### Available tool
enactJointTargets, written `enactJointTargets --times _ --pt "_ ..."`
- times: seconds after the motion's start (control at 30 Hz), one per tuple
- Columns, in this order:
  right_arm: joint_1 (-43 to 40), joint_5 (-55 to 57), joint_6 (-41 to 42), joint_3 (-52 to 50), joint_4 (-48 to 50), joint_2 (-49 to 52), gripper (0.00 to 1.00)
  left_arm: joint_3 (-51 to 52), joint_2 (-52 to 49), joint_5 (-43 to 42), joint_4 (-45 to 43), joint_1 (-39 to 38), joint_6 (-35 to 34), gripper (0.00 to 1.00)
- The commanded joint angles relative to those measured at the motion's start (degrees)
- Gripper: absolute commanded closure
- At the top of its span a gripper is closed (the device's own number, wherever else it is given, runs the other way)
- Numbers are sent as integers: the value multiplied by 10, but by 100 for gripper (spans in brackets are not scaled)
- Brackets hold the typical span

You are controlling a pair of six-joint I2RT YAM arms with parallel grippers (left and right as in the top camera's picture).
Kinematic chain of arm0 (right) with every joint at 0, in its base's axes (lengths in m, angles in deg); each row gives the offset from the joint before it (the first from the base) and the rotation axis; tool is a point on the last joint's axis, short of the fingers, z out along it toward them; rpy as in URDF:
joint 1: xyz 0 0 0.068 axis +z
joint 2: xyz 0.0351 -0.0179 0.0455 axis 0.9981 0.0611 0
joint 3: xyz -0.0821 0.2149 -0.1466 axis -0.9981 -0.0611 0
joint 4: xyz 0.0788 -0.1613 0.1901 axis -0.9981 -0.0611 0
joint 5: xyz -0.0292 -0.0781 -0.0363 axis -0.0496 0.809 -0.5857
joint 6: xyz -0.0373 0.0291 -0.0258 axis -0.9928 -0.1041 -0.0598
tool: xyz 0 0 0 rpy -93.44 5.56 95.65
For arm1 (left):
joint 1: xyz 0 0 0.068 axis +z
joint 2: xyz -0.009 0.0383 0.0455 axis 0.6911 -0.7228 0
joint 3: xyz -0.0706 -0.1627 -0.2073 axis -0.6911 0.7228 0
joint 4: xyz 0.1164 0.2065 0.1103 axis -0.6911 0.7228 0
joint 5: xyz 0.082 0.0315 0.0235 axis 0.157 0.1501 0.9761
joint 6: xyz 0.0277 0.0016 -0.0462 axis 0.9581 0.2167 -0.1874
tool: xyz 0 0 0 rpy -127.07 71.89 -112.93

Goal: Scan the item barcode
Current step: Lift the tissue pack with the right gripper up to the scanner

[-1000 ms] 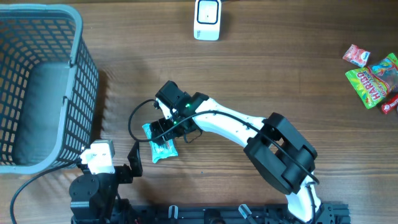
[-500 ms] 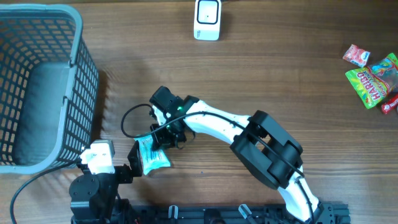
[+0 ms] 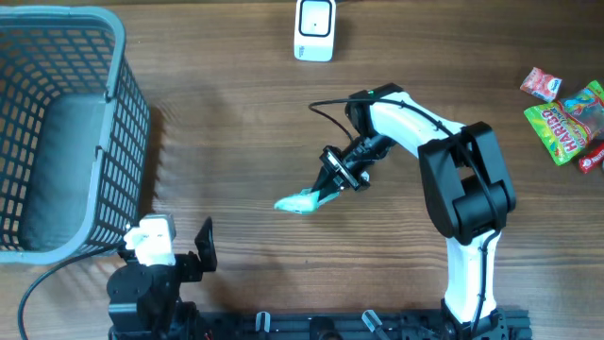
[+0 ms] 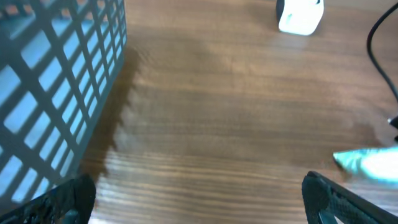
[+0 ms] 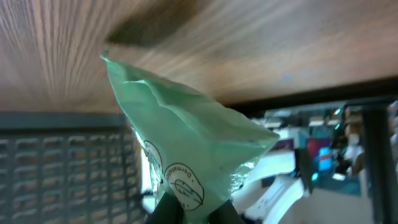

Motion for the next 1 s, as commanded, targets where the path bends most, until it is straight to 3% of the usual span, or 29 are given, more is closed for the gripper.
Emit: enactJointTargets --times 0.0,0.1,0.23,0.43,0.63,0.77,0.97 --pt "-1 -150 -1 -3 -4 -3 96 4 4 3 23 -4 -1 0" --pt "-1 -293 7 -3 -4 -3 96 4 4 3 36 -4 -1 0" --pt "-1 -346 132 -3 12 -3 96 4 4 3 37 -4 -1 0" --pt "-7 -282 528 -3 206 -3 96 4 4 3 37 -4 -1 0" --pt "-48 -279 548 -3 221 -1 96 4 4 3 37 -4 -1 0" --pt "-77 -215 548 -3 111 -1 95 4 4 3 37 -4 -1 0" --pt "-108 -186 548 -3 102 0 96 4 4 3 37 -4 -1 0"
